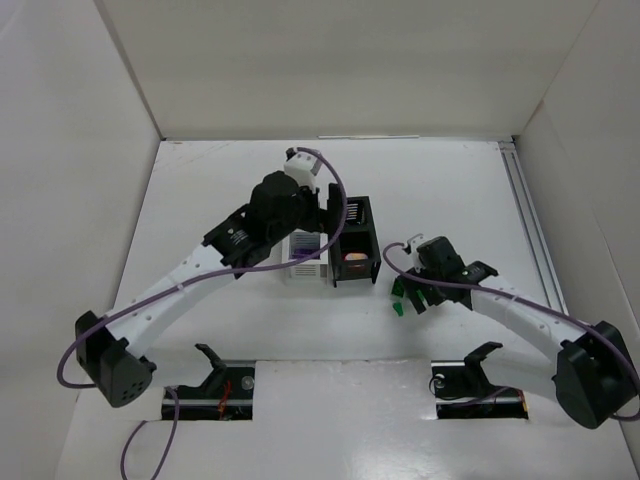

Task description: Sort the legos into containers by color

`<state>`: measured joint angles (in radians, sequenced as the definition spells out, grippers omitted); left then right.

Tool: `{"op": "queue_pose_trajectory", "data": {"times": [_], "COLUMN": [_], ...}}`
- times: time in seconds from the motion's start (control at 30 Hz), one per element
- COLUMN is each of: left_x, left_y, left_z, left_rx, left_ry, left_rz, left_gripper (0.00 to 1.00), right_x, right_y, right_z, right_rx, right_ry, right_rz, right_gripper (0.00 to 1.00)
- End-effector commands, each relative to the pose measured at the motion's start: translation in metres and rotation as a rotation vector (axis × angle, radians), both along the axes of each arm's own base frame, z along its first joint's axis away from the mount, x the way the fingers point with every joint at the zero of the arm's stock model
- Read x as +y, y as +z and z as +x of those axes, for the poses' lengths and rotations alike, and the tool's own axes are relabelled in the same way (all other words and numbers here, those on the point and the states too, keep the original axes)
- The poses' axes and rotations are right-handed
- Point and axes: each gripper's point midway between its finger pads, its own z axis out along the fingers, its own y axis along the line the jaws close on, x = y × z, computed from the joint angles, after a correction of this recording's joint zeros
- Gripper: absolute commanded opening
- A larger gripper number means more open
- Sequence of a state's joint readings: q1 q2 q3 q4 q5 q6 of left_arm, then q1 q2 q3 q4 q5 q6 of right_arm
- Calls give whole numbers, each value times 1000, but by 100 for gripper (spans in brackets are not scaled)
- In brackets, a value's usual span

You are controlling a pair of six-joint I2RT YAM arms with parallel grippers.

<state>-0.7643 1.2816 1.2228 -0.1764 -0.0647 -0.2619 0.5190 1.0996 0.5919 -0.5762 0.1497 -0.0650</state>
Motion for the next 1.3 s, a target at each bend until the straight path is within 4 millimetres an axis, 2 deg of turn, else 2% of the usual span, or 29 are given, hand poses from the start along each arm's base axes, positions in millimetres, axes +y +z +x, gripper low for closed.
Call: {"op": "queue_pose_trajectory", "data": {"times": [0.0,0.03,0.1,0.13,0.2,0.23,0.3,0.4,0.43,0.47,0.57,0.67,0.73,0.77,0.83,0.9,0.97,1.03,1.1,1.13,1.27], "left_x": [16,25,34,45,52,58,67,84,87,90,97,99,99,99,98,99,94,92,91,91,90], "left_y": [4,8,2,-2,-4,-16,-14,-24,-22,-25,-22,-20,-19,-19,-26,-30,-34,-36,-36,-38,-47], "left_z": [-12,-17,-23,-28,-35,-39,-47,-54,-56,-57,-60,-60,-60,-60,-59,-59,-61,-62,-63,-64,-66], "left_rx": [-14,-9,7,12,28,50,45,70,70,83,78,69,74,74,85,91,106,108,117,129,160], "left_ry": [42,77,108,140,161,175,189,251,262,280,303,311,315,315,316,317,299,290,286,290,291], "left_rz": [-54,-81,-93,-90,-118,-103,-130,-134,-142,-149,-157,-163,-171,-171,-157,-149,-161,-164,-175,-172,-166], "left_gripper": [100,100,100,100,100,100,100,100,100,100,100,100,100,100,100,100,100,100,100,100,100], "right_x": [6,10,19,21,25,29,35,40,40,40,37,30,31,31,37,51,70,92,109,128,162], "right_y": [8,6,2,-1,-3,-2,-4,-8,-8,-8,-5,5,22,40,65,101,127,153,166,176,186], "right_z": [15,16,24,24,31,34,37,39,39,39,34,26,27,30,37,55,66,88,102,113,139], "right_rx": [-47,-43,-50,-40,-44,-48,-51,-36,-36,-36,-29,-32,-69,-114,-177,-286,-351,-415,-440,-465,-475], "right_ry": [-25,-5,23,28,67,81,120,146,146,146,137,121,122,110,129,175,236,272,305,339,377], "right_rz": [3,14,30,34,23,32,48,50,50,50,52,48,66,87,119,170,227,267,281,293,321], "right_gripper": [86,84,76,76,76,76,76,63,56,43,32,28,26,26,26,26,26,26,26,25,28]}}
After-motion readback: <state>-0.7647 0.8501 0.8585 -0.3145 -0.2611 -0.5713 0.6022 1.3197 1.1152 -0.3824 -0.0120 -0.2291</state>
